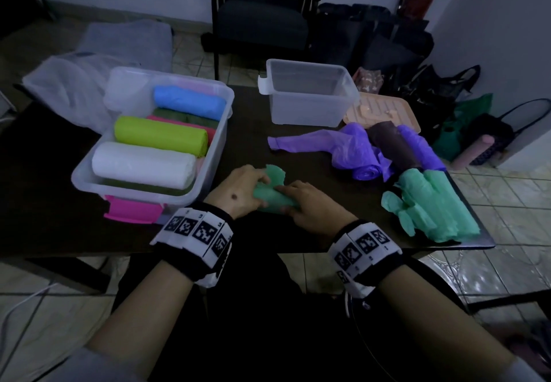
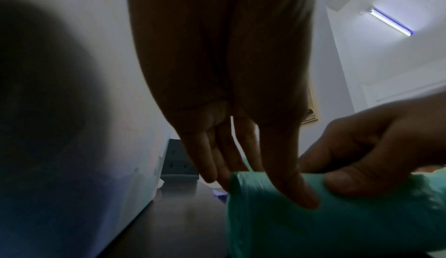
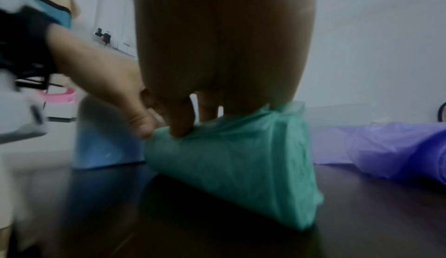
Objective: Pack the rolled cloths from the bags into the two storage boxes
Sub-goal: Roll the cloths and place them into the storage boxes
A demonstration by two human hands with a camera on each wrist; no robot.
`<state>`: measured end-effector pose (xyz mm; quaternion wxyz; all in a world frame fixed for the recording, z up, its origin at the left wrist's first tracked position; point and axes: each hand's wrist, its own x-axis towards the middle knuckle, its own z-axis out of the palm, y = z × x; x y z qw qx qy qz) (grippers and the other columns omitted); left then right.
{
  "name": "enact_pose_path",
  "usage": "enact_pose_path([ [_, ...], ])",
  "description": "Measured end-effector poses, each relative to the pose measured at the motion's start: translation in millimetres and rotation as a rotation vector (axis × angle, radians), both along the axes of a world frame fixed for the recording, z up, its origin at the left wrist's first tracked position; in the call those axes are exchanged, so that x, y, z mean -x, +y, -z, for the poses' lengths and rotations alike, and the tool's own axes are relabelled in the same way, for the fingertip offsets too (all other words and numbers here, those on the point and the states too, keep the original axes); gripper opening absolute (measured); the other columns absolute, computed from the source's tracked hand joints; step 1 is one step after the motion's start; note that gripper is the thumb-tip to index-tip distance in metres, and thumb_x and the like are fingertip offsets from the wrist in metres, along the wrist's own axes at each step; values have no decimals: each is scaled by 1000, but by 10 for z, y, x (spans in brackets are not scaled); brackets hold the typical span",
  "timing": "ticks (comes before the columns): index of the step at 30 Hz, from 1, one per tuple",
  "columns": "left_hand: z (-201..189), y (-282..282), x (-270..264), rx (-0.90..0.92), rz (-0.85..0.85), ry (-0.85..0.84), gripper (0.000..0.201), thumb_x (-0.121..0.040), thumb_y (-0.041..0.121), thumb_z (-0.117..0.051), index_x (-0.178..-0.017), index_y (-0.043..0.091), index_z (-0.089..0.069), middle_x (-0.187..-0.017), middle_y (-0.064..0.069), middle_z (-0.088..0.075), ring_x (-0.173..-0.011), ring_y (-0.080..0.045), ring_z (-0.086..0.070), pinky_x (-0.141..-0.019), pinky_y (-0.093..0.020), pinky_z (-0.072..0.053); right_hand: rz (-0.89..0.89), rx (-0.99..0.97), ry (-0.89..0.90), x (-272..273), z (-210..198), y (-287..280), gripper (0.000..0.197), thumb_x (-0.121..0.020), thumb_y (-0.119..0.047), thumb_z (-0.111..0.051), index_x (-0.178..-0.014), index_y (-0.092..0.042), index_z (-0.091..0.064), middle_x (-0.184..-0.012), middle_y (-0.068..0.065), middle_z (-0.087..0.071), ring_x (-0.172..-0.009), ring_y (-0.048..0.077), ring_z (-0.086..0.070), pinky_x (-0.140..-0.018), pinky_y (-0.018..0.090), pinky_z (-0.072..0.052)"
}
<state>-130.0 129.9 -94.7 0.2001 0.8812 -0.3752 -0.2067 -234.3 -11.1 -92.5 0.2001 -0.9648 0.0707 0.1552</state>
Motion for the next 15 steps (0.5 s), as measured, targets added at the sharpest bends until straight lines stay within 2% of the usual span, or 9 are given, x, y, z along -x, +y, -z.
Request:
enact_pose_path([
  [3, 10, 20, -31, 6, -18, 58, 42, -80, 16, -70, -120, 19, -58, -128, -3, -53, -118, -19, -50, -97, -24, -36, 23, -72, 127, -89, -123, -41, 47, -98, -26, -44, -144, -18, -35, -139, 8, -42, -126, 21, -42, -100, 27, -31],
  [6, 69, -8, -48, 11, -78, 113, 36, -88, 18, -61, -123, 22, -55, -131, -5, -52, -118, -20, -50, -101, -30, -38, 76, -164, 215, -163, -176, -88, 44, -100, -29, -39, -143, -17, -37, -141, 8, -42, -126, 21, -43, -97, 27, -30],
  [8, 100, -34, -55, 21, -114, 139, 34, -91, 20, -57, -125, 24, -54, -131, -6, -52, -118, -21, -50, -101, -31, -38, 121, -203, 205, -222, -147, -126, 42, -99, -29, -42, -139, -15, -43, -139, 9, -46, -123, 21, -45, -94, 24, -31],
  [10, 120, -51, -57, 25, -137, 164, 33, -93, 20, -54, -126, 23, -54, -131, -8, -52, -117, -22, -51, -98, -31, -39, 192, -230, 162, -301, -105, -170, 42, -95, -28, -52, -132, -12, -44, -133, 10, -48, -119, 22, -48, -93, 26, -35],
  [12, 121, -65, -57, 25, -140, 158, 32, -94, 19, -53, -126, 20, -54, -130, -10, -52, -116, -23, -52, -93, -27, -38, 249, -219, 112, -393, -61, -207, 55, -88, -30, -63, -132, -10, -37, -132, 11, -43, -120, 24, -47, -97, 34, -41],
  [15, 117, -69, -50, 41, -145, 157, 31, -93, 16, -53, -125, 18, -55, -129, -11, -53, -115, -24, -53, -89, -25, -38, 247, -224, 158, -500, -28, -220, 92, -81, -36, -69, -149, -12, -12, -148, 14, -26, -135, 27, -34, -111, 39, -32],
])
